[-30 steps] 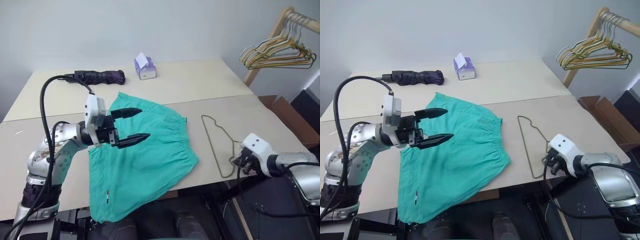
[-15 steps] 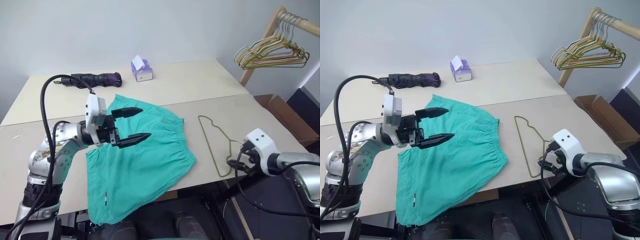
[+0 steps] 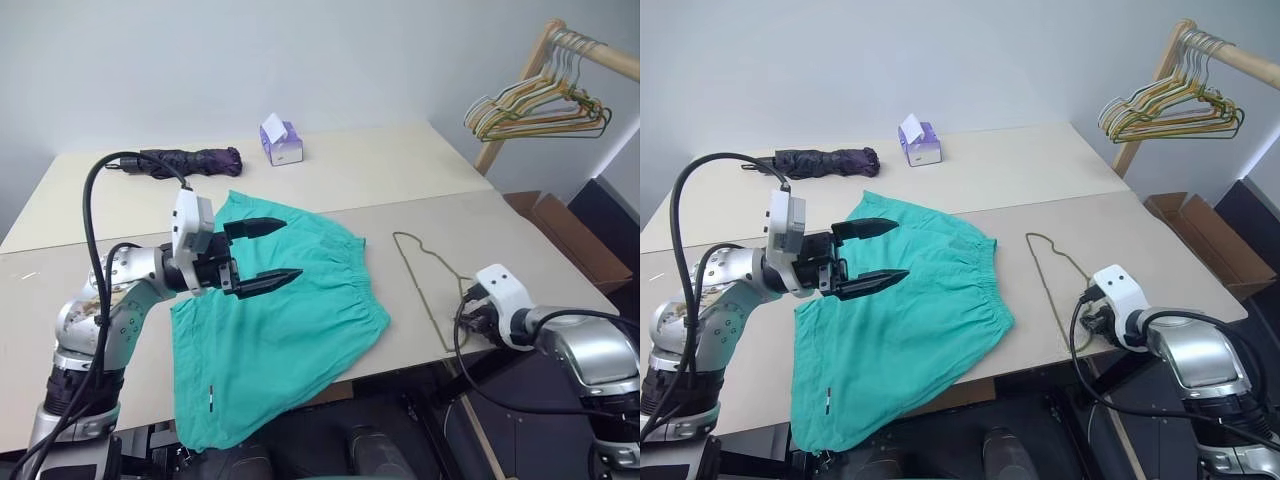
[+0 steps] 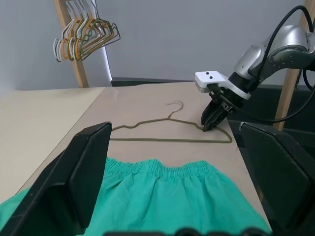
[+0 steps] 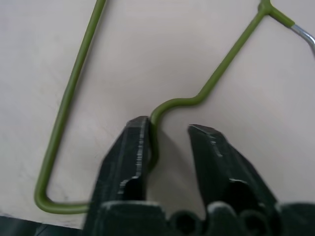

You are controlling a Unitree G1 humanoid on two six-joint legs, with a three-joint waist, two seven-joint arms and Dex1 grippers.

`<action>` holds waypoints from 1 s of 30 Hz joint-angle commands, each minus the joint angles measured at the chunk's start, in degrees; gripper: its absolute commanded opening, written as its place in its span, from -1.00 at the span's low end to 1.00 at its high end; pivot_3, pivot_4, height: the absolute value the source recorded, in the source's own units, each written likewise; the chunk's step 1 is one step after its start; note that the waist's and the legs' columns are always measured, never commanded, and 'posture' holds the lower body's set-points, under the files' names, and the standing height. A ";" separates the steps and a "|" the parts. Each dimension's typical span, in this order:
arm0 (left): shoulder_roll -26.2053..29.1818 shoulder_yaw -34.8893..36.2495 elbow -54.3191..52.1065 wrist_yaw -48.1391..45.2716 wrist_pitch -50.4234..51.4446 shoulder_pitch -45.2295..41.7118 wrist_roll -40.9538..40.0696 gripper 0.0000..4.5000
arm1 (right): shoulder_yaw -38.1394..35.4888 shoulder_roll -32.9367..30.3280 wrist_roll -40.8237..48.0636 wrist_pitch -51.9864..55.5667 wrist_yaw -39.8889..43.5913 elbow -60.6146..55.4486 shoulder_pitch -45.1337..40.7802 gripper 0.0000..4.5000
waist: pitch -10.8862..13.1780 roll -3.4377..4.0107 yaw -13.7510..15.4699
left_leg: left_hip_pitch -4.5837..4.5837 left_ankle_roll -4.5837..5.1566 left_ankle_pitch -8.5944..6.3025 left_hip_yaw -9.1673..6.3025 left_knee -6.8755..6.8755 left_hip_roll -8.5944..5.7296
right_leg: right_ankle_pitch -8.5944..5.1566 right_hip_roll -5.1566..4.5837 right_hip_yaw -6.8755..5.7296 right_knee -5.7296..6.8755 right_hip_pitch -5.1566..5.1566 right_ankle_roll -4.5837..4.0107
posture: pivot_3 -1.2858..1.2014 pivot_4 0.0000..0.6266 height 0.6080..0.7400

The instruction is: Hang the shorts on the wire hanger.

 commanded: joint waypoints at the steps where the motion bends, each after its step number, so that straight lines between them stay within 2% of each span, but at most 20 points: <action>1: 0.94 1.70 -2.24 -0.03 0.05 0.25 -1.14 1.00 | 1.52 -1.13 -1.02 -1.30 -0.28 -1.03 -0.04 -0.84 | -0.02 0.02 0.14 | 0.00 0.00 0.00 0.00 0.00 0.00 | 0.00 0.00 0.00 0.00 0.00 0.00 | -0.08 -0.93 1.00; 2: 1.15 1.97 -2.47 0.07 0.02 0.52 -1.13 1.00 | 2.38 -1.96 -2.10 -2.91 -0.35 -1.15 -0.26 -0.97 | -0.03 0.04 0.24 | 0.00 0.00 0.00 -0.01 0.00 0.00 | 0.00 0.00 0.00 0.00 -0.01 0.00 | -0.07 -0.93 1.00; 3: 1.38 2.34 -2.77 0.26 0.03 0.81 -1.16 1.00 | 3.57 -3.03 -3.76 -5.25 -0.68 -0.98 -0.47 -0.99 | -0.03 0.05 0.31 | 0.00 0.00 0.00 -0.01 -0.01 0.00 | 0.00 0.00 0.00 0.00 -0.01 0.00 | -0.07 -0.94 1.00; 5: 1.89 3.06 -3.20 0.64 0.23 1.28 -1.30 1.00 | 6.03 -5.24 -7.48 -11.04 -1.37 -0.12 -0.83 -0.99 | -0.04 0.06 0.44 | 0.00 0.00 0.00 0.01 0.00 0.00 | 0.00 0.00 0.01 0.01 -0.02 0.00 | -0.06 -0.97 1.00; 7: 2.52 3.88 -3.60 1.06 0.25 1.67 -1.28 1.00 | 9.23 -8.61 -13.96 -22.37 -3.09 2.21 -1.10 -0.99 | -0.06 0.10 0.79 | -0.01 0.00 0.00 0.03 0.01 -0.01 | 0.00 -0.02 0.02 0.01 -0.04 0.00 | -0.04 -0.98 1.00; 10: 3.66 4.51 -3.11 1.60 0.89 0.73 -1.13 1.00 | 11.00 -10.29 -19.69 -36.33 -5.26 8.02 -5.12 -0.99 | -0.10 0.17 1.33 | -0.03 0.00 0.00 0.09 0.00 -0.02 | 0.00 -0.02 0.06 0.01 -0.11 0.00 | 0.00 -1.00 1.00; 16: 9.68 5.90 -1.22 4.13 9.09 -3.51 -1.68 1.00 | 15.58 -9.55 -30.46 -73.70 -11.06 27.08 -20.13 -0.99 | -0.13 0.23 1.94 | 0.02 0.00 0.00 0.16 -0.04 -0.01 | 0.01 -0.01 0.12 0.04 -0.12 0.00 | 0.04 -1.00 1.00; 19: 11.74 7.22 1.07 4.47 11.70 -6.23 -2.55 1.00 | 20.51 -8.81 -40.27 -90.98 -18.41 37.46 -29.11 -0.99 | -0.14 0.23 2.59 | 0.02 0.00 0.00 0.17 -0.08 -0.03 | 0.02 -0.03 0.14 0.02 -0.14 -0.02 | 0.04 -1.00 1.00; 21: 13.43 8.43 2.70 3.62 13.08 -7.85 -3.35 1.00 | 24.83 -7.65 -48.70 -101.27 -25.62 43.95 -35.86 -0.99 | -0.14 0.24 2.87 | 0.03 0.00 0.01 0.20 -0.09 -0.04 | 0.25 -0.04 0.17 0.04 -0.17 -0.40 | 0.05 -1.00 1.00; 26: 16.43 7.99 5.75 1.59 14.14 -9.39 -2.42 1.00 | 30.77 -3.69 -60.82 -113.52 -38.74 54.11 -46.28 -0.99 | -0.14 0.24 3.26 | 0.01 -0.01 0.01 0.20 -0.15 -0.05 | 0.29 -0.05 0.18 0.06 -0.25 -0.48 | 0.06 -1.00 1.00; 30: 15.82 5.38 7.78 3.68 14.97 -10.75 -0.11 1.00 | 32.84 -1.93 -65.73 -118.21 -45.15 57.62 -50.92 -0.99 | -0.14 0.24 4.05 | -0.03 -0.02 0.02 0.17 -0.15 -0.10 | 0.31 -0.09 0.17 0.06 -0.26 -0.51 | 0.07 -1.00 1.00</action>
